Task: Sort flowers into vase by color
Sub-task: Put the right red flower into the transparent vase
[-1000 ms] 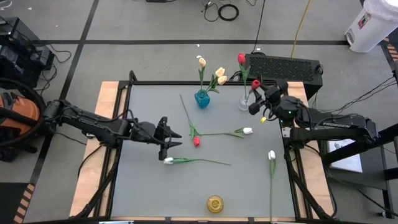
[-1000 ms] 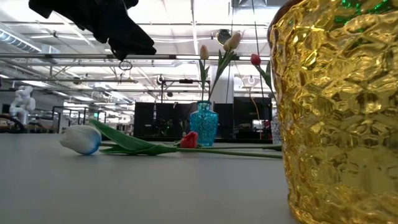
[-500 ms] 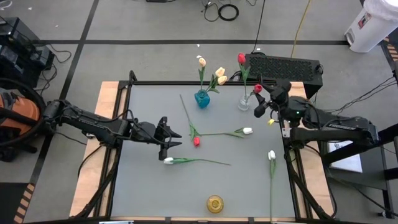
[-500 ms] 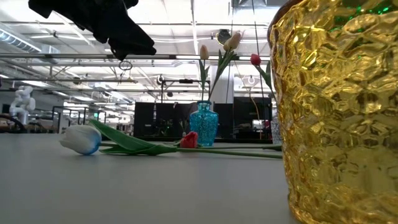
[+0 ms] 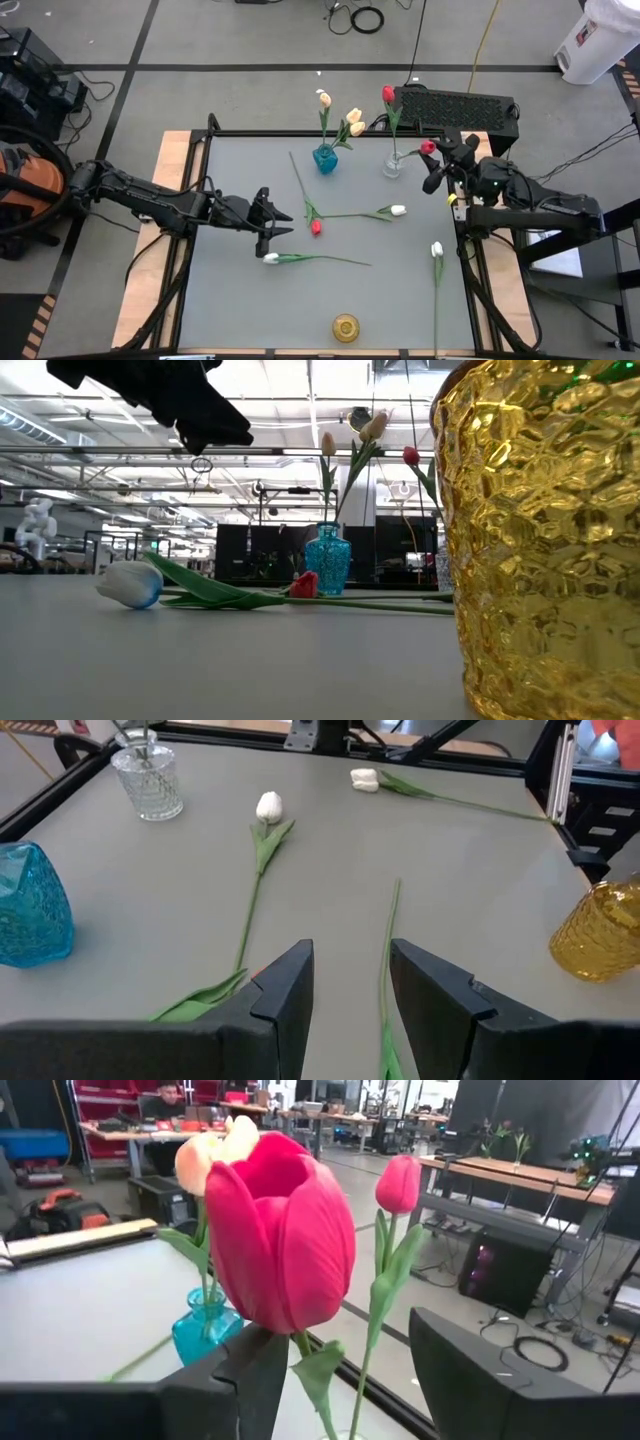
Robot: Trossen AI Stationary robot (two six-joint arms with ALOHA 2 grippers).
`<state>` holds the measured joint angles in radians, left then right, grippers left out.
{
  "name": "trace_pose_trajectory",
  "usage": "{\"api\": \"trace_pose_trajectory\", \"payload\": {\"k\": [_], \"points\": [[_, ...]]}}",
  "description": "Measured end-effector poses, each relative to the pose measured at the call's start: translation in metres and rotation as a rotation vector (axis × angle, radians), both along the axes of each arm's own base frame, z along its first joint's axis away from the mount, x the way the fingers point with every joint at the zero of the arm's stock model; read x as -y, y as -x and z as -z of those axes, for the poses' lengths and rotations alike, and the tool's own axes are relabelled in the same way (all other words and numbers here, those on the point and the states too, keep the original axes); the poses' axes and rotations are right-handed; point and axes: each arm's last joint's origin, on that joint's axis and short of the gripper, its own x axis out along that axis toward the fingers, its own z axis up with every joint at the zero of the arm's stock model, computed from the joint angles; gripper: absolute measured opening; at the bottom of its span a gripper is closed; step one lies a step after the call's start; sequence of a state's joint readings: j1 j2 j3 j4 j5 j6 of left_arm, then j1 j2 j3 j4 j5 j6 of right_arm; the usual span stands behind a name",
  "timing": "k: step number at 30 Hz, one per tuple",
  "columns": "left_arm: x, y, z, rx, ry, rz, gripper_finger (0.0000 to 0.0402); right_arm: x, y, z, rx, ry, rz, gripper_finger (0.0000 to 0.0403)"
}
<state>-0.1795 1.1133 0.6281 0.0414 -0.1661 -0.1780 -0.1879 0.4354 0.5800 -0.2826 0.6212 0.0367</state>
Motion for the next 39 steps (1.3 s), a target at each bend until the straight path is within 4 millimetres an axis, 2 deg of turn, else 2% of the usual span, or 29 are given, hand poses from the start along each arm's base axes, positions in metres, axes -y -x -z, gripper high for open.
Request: {"api": "trace_pose_trajectory", "payload": {"k": [6,14,21,31,35,39], "points": [[0.000,0.000,-0.001,0.006,0.000,-0.004,0.0141,0.000,-0.003,-0.001,0.016,-0.005,-0.031,0.0199],[0.000,-0.001,-0.001,0.014,0.000,-0.005,0.0141,0.002,-0.017,0.005,-0.028,-0.041,-0.040,0.0199],[0.000,-0.001,-0.001,0.014,0.000,-0.005,0.0141,0.009,-0.031,0.004,-0.044,0.028,0.102,0.0199],[0.000,-0.001,-0.001,0.014,-0.001,-0.005,0.0141,0.015,-0.042,0.004,-0.070,0.068,0.140,0.0199],[0.000,-0.001,-0.001,0.013,-0.001,-0.005,0.0141,0.019,-0.046,0.007,-0.109,0.074,0.152,0.0216],[0.001,0.000,-0.001,0.013,-0.001,-0.002,0.0141,0.021,-0.048,0.009,-0.125,0.072,0.157,0.0254]]}}
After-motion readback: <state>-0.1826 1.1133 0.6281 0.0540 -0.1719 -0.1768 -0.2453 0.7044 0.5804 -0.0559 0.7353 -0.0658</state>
